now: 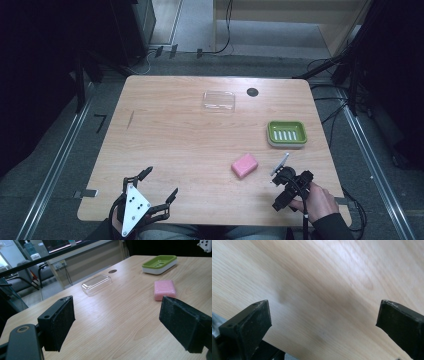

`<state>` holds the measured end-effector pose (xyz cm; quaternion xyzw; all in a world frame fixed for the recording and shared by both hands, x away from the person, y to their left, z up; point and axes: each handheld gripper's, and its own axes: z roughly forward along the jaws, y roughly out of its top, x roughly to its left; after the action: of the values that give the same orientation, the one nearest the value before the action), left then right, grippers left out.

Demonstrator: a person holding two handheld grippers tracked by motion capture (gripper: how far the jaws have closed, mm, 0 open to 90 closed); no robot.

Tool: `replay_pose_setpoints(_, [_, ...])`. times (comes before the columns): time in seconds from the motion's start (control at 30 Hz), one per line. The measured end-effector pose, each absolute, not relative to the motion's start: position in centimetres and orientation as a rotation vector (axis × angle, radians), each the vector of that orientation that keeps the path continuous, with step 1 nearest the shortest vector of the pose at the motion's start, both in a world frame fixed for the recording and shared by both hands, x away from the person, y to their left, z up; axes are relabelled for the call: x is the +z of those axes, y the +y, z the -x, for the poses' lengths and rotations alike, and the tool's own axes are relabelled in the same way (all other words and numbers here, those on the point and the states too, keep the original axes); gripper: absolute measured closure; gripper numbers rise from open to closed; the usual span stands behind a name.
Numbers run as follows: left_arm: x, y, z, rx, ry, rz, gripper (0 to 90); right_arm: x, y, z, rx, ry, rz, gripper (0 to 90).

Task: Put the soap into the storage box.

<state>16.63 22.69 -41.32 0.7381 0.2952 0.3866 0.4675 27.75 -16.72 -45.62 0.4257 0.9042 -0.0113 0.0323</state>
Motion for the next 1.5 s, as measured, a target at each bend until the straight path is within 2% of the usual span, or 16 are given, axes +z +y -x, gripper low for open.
replay_pose_setpoints(1.5, [-41.3, 22.7, -16.6, 0.949, 0.725, -1.812, 13.6, -44.0, -10.8, -31.6, 0.098, 2.844, -1.18, 0.0])
